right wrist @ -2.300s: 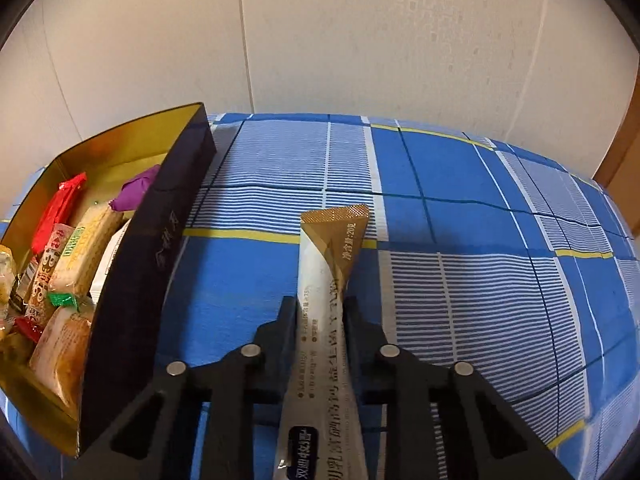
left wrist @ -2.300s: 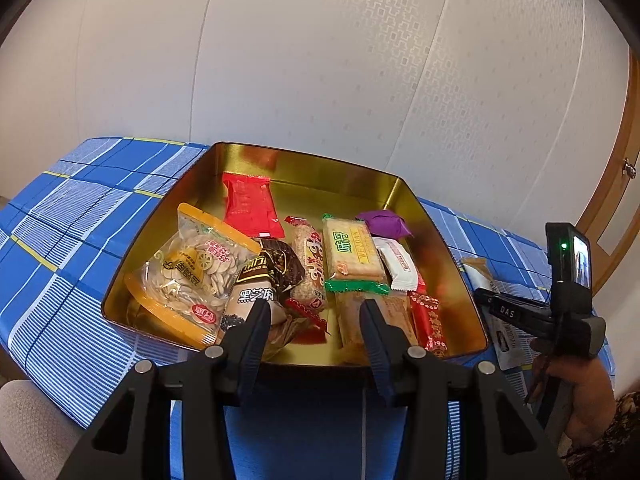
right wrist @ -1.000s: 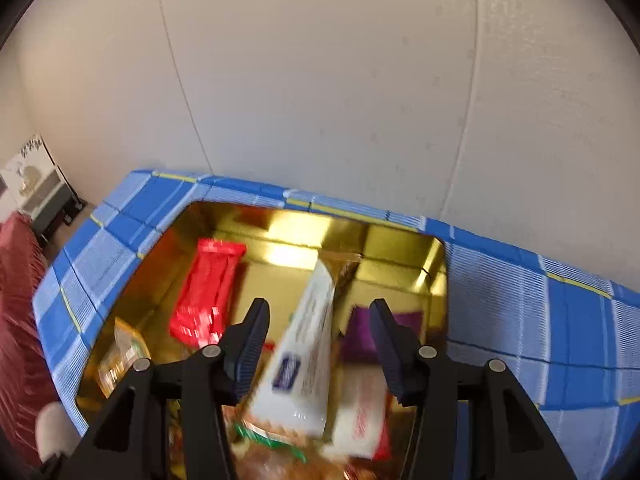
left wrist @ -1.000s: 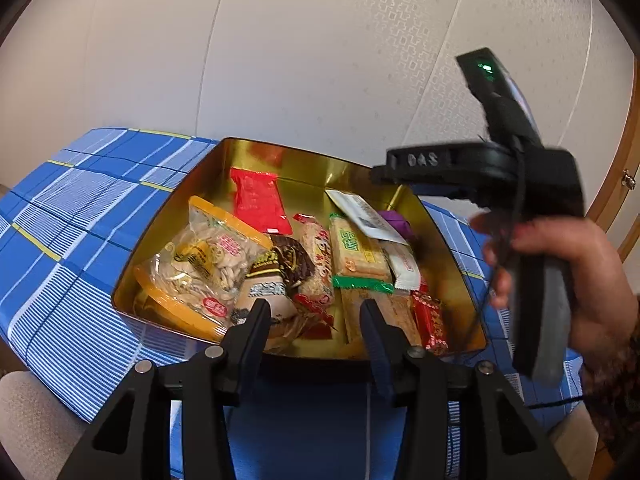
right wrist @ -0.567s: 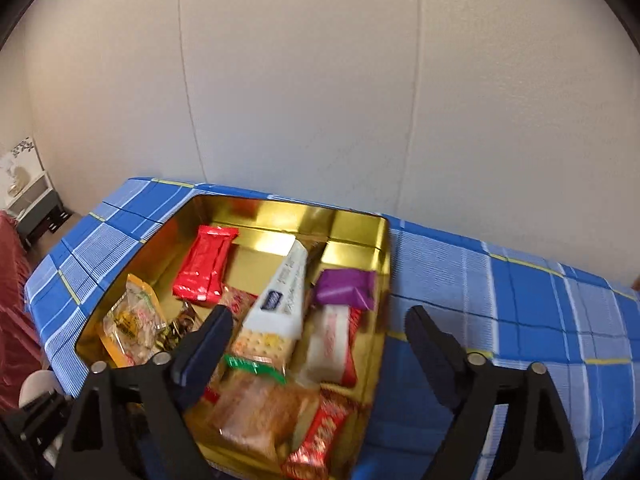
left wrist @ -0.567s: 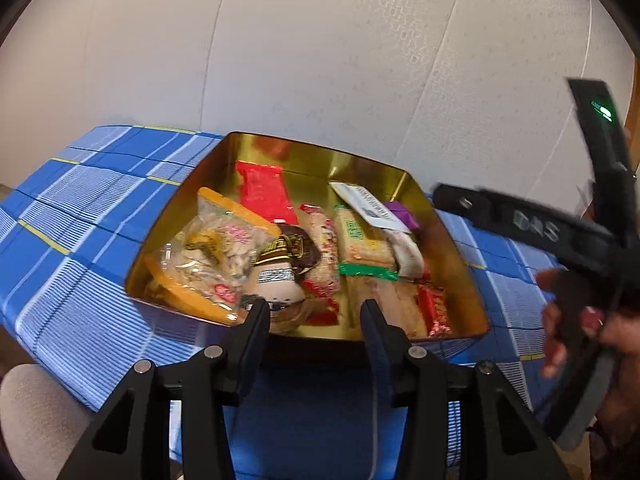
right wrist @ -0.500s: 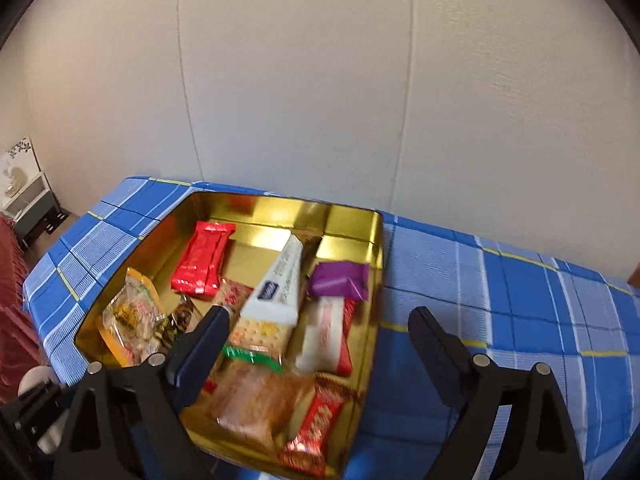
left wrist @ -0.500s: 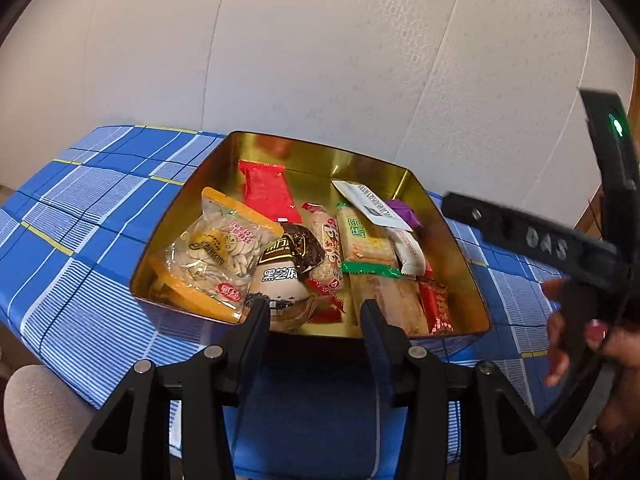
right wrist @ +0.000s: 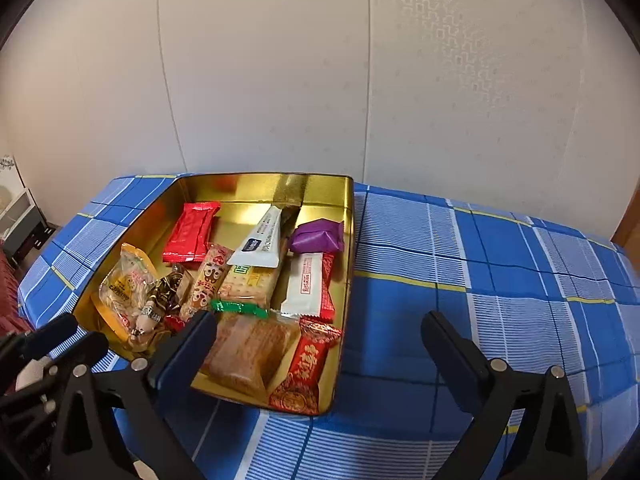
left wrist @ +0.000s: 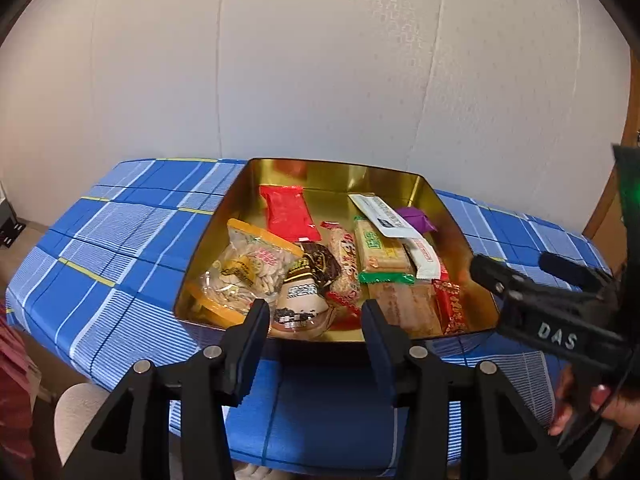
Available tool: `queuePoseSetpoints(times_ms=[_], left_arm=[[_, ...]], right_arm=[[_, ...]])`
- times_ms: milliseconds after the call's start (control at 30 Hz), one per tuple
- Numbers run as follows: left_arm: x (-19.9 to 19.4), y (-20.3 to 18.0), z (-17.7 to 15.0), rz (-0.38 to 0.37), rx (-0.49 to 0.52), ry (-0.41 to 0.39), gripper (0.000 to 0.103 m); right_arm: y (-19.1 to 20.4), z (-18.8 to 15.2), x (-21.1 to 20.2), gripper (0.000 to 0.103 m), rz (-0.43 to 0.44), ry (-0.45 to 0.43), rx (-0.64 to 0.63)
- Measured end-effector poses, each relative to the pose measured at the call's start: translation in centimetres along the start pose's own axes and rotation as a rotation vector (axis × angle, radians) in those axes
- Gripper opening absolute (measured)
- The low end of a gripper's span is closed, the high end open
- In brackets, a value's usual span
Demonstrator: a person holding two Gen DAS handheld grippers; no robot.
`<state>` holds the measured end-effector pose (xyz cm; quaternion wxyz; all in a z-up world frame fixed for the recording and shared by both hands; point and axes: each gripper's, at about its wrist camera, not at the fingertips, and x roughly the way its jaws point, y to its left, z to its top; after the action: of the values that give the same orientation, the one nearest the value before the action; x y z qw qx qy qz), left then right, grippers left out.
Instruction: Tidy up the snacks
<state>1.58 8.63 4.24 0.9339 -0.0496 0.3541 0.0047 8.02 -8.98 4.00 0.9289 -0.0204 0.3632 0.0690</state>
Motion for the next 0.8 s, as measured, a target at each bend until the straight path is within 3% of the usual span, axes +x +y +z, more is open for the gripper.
queuePoseSetpoints(times_ms=[300,800], left_arm=[[-2.0,-0.6,0.3,0.058,0.010,-0.105,0.048],[-1.3,-0.2,0.0,0.064,-0.013,-0.049,0.048]], right_arm=[[-0.1,-0.8,-1.7,0.103,-0.019,-0.043,0.042],[0.2,-1.3,-1.3,0.103,-0.005,-0.017,0.038]])
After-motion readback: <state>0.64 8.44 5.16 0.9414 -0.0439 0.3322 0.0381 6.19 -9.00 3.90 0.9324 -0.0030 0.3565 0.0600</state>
